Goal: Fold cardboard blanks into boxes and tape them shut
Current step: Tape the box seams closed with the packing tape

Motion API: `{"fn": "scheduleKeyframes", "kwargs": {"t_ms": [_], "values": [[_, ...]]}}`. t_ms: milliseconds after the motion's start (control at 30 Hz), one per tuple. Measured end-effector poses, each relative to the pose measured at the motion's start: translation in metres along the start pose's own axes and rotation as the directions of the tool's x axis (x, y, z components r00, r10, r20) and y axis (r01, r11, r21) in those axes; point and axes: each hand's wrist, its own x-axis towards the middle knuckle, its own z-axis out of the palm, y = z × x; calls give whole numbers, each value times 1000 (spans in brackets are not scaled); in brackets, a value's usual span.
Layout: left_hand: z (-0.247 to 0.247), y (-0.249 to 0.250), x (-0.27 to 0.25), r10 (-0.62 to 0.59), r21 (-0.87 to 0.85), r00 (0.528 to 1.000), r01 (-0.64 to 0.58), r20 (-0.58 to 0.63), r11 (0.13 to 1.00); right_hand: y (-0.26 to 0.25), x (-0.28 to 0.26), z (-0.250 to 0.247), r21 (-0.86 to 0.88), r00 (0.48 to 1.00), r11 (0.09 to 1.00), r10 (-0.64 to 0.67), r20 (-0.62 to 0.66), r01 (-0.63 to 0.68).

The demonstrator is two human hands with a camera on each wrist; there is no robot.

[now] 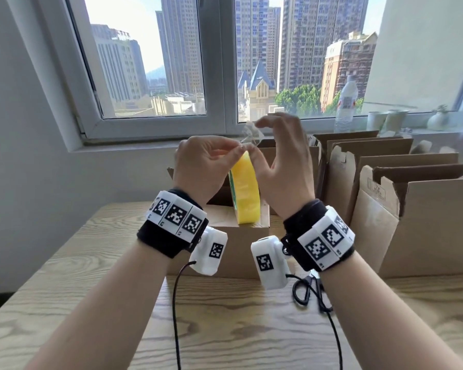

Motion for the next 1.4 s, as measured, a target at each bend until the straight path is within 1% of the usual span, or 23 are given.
{"fn": "scheduleKeyframes", "kwargs": {"t_ms": [100, 200, 333, 433, 533, 600, 667, 733, 767, 800, 833, 867, 933, 967, 1000, 1100, 1133, 1167, 1200, 1267, 1300, 1333, 1400], "values": [[-1, 8, -1, 24, 100, 1000, -23, -16, 995, -4, -13, 3, -74, 999, 997, 32, 15, -31], [-4, 14, -2, 57, 160, 998, -57, 0, 985, -9, -9, -1, -151, 996, 985, -83, -17, 79], [-7, 19, 1, 41, 160, 999, -44, 23, 986, -14, 8, -3, -45, 968, 967, -249, 14, 249], [-10, 22, 6, 32, 128, 998, -40, 60, 991, -15, 18, 2, -2, 959, 961, -278, 59, 278], [-12, 21, 9, 45, 126, 994, -57, 100, 990, -13, 21, 4, -35, 963, 964, -259, 67, 262], [-11, 17, 11, 42, 86, 995, -49, 88, 995, -14, 23, 1, -154, 968, 955, -248, 47, 252], [-9, 10, 13, 21, 39, 998, -24, 57, 999, -15, 23, -2, -280, 982, 943, -188, 3, 182], [-9, 6, 13, -3, 26, 1000, 2, 22, 1000, -17, 19, -6, -245, 999, 969, -28, -18, 23], [-9, 4, 13, -14, 22, 1000, 14, 9, 1000, -17, 15, -7, -190, 993, 977, 107, 41, -97], [-9, 3, 13, -19, 20, 1000, 19, -3, 1000, -17, 10, -8, -142, 954, 961, 259, 151, -239], [-9, 3, 13, -25, 19, 1000, 26, -12, 999, -17, 5, -8, -114, 883, 925, 380, 277, -362], [-9, 3, 14, -38, 11, 999, 38, -19, 999, -16, -1, -8, -99, 806, 888, 451, 382, -449], [-8, 5, 15, -73, -7, 997, 73, -15, 997, -12, -12, -2, -53, 697, 829, 500, 513, -556], [-7, 7, 15, -84, -7, 996, 84, -5, 996, -11, -16, 2, 5, 667, 799, 498, 555, -601], [-6, 9, 16, -88, -9, 996, 88, 12, 996, -11, -20, 7, 92, 656, 763, 479, 584, -639], [-5, 18, 18, -92, -74, 994, 96, 52, 993, -11, -26, 17, 376, 690, 612, 423, 588, -695], [-7, 21, 20, -94, -96, 994, 99, 51, 990, -12, -25, 16, 422, 716, 601, 415, 561, -679], [-9, 23, 21, -96, -120, 995, 100, 42, 988, -14, -22, 12, 432, 752, 634, 408, 517, -641], [-13, 24, 22, -109, -156, 994, 112, 25, 981, -16, -18, 7, 402, 796, 707, 393, 461, -582], [-21, 27, 20, -185, -274, 983, 175, -9, 946, -20, -7, -8, 210, 883, 895, 306, 357, -394], [-23, 28, 19, -224, -329, 974, 205, -19, 922, -21, -1, -16, 89, 913, 955, 241, 331, -284], [-25, 29, 17, -255, -375, 967, 227, -27, 899, -21, 4, -23, -16, 929, 981, 188, 320, -194], [-27, 32, 14, -300, -465, 953, 245, -47, 851, -22, 12, -33, -126, 942, 986, 143, 303, -109]]}}
